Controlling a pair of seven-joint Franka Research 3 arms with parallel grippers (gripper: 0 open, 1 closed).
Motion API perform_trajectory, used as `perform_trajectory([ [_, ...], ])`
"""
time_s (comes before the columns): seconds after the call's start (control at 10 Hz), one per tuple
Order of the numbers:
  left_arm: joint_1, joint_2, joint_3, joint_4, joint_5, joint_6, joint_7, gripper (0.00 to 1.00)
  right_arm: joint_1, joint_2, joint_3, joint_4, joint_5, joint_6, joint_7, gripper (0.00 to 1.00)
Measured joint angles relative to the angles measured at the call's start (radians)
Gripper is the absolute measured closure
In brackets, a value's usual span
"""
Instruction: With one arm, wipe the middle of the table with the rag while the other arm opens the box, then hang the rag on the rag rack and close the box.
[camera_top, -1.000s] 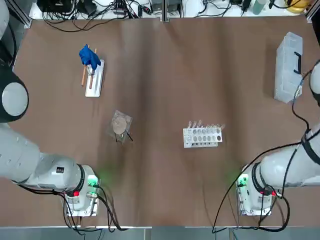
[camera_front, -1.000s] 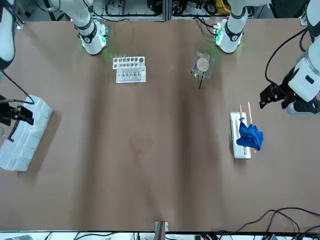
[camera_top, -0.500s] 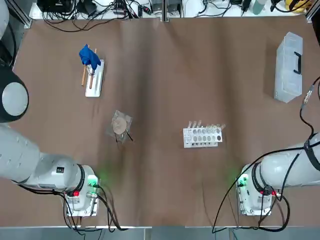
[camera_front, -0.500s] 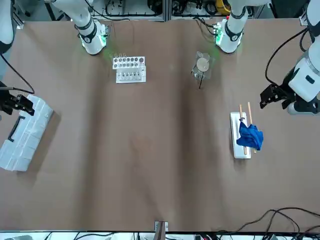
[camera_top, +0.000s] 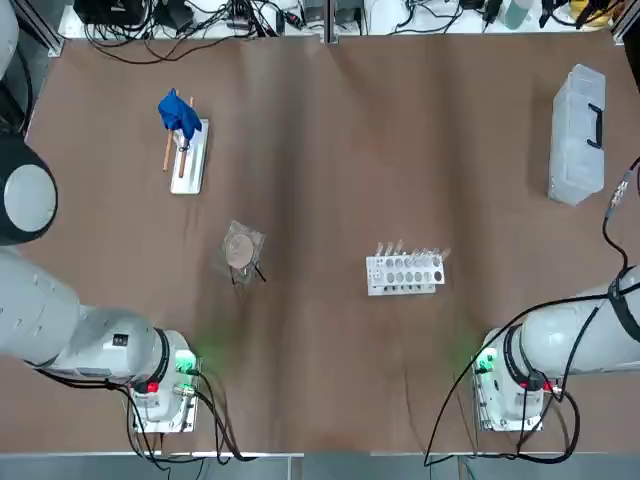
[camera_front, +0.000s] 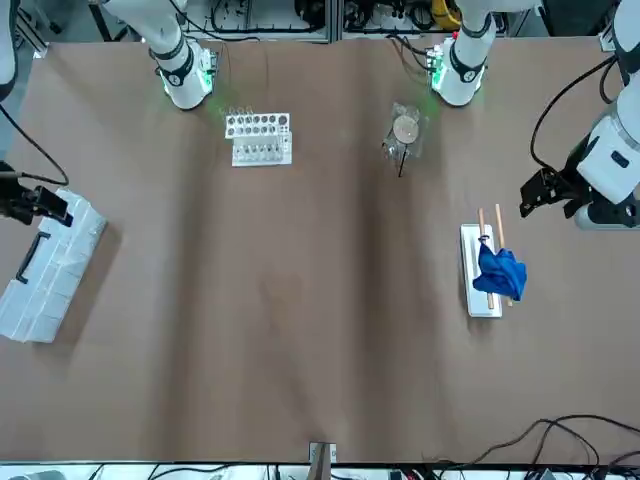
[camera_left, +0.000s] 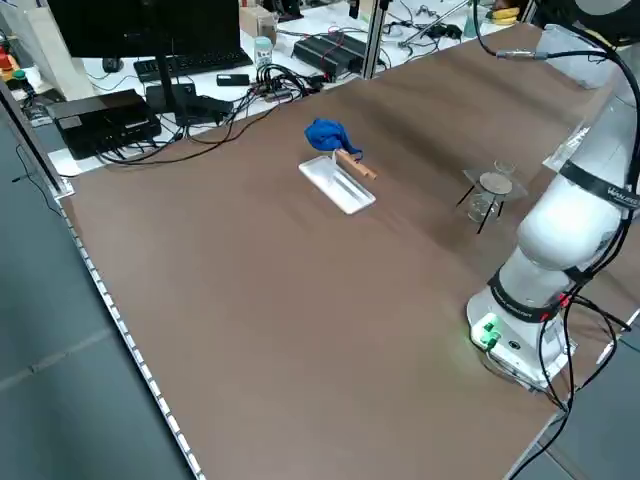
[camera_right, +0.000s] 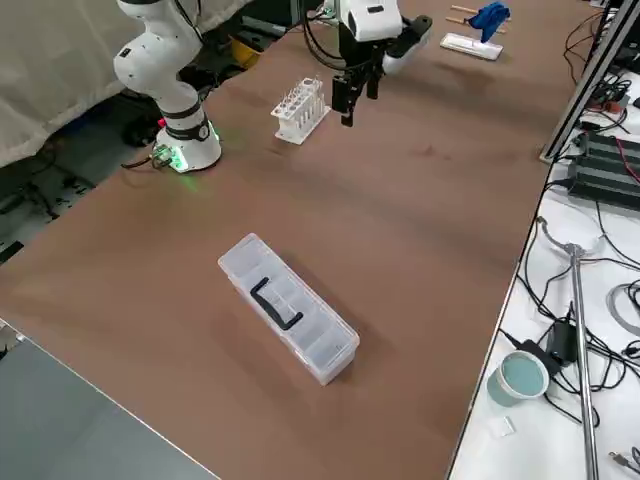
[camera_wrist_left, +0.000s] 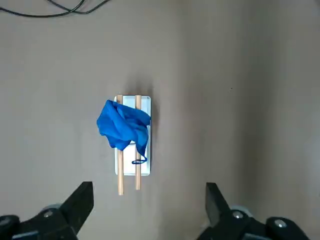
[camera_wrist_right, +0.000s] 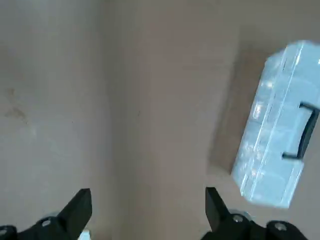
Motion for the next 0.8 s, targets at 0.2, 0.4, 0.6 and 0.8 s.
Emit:
perform_trajectory([
  [0.2,0.0,0.0,0.0,0.0,0.0,0.0,0.0,0.01,-0.011,-0.001,-0.003,0.03,0.0,-0.021,0.001,0.0],
  [0.4,0.0,0.0,0.0,0.0,0.0,0.0,0.0,0.01,-0.014,0.0,-0.004,0.04,0.0,-0.024,0.001,0.0],
  [0.6,0.0,0.001,0.0,0.0,0.0,0.0,0.0,0.01,-0.018,0.0,-0.004,0.04,0.0,-0.025,0.002,0.0],
  [0.8,0.0,0.001,0.0,0.0,0.0,0.0,0.0,0.01,-0.025,0.0,-0.004,0.041,0.0,-0.025,0.002,0.0],
])
